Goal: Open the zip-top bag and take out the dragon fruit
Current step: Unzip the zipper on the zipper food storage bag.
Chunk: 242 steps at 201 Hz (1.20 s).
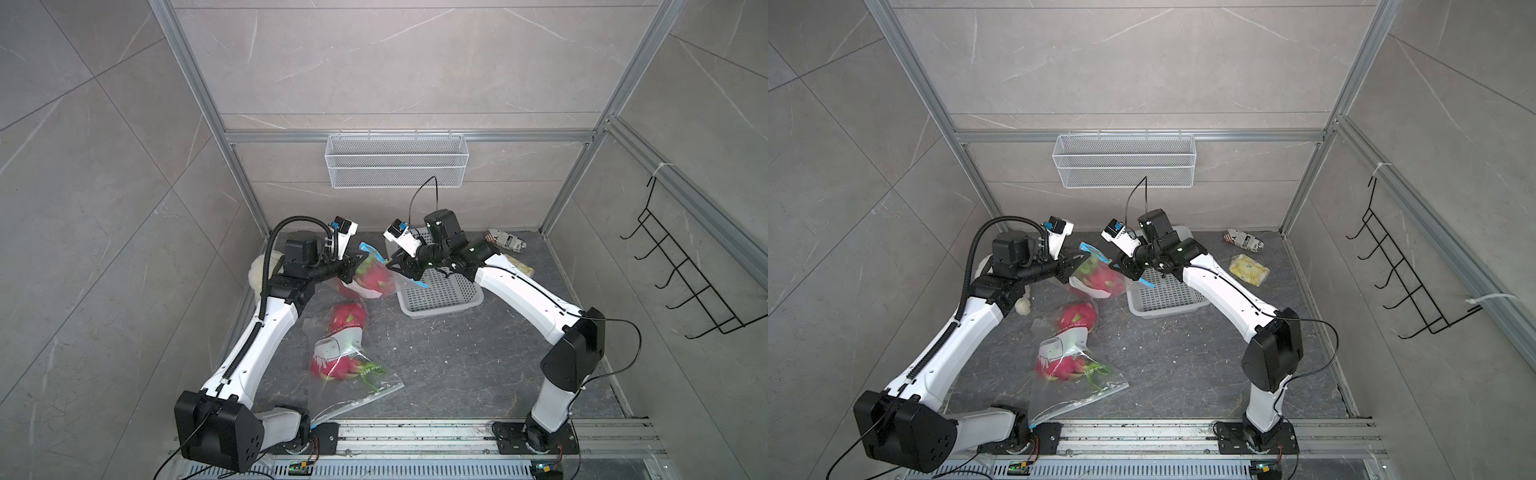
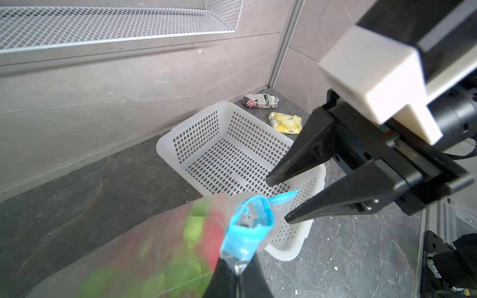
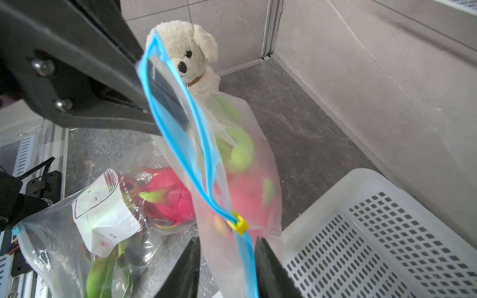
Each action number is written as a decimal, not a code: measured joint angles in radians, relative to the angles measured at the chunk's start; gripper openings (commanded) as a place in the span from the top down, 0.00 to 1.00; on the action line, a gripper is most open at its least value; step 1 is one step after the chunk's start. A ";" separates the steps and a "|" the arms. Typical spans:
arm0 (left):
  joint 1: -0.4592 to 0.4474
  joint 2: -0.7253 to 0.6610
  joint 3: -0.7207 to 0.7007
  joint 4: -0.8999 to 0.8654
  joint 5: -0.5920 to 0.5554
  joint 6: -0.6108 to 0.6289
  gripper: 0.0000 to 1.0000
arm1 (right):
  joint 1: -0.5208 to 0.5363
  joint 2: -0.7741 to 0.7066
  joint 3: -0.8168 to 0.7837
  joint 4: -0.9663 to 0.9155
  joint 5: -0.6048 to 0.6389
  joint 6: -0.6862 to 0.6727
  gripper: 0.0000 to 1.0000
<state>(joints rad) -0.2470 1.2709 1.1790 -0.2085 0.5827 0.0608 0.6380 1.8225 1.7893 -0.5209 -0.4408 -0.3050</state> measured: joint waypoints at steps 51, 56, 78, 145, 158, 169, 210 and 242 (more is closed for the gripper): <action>0.000 -0.001 0.000 -0.008 0.003 0.011 1.00 | -0.006 0.055 0.045 0.002 -0.040 -0.030 0.66; 0.000 -0.001 0.000 -0.008 0.003 0.012 1.00 | -0.006 0.057 0.045 0.002 -0.046 -0.032 0.66; 0.000 -0.002 0.000 -0.010 0.003 0.019 1.00 | -0.006 0.071 0.052 -0.001 -0.066 -0.040 0.71; 0.000 -0.003 0.000 -0.013 -0.017 0.022 1.00 | -0.016 0.085 0.065 -0.007 -0.081 -0.051 0.83; 0.000 -0.003 0.000 -0.013 -0.030 0.022 1.00 | -0.017 0.085 0.065 -0.006 -0.081 -0.051 0.83; 0.000 -0.003 0.000 -0.013 -0.034 0.022 1.00 | -0.018 0.085 0.065 -0.007 -0.081 -0.051 0.84; 0.000 -0.003 0.000 -0.007 -0.069 0.020 1.00 | -0.018 0.085 0.065 -0.007 -0.088 -0.047 0.90; -0.001 -0.003 0.000 0.002 -0.113 0.001 1.00 | -0.018 0.083 0.053 -0.002 -0.096 -0.035 0.95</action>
<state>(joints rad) -0.2481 1.2682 1.1790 -0.2070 0.4694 0.0620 0.6205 1.9053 1.8423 -0.5224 -0.5365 -0.3405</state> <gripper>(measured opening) 0.047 0.108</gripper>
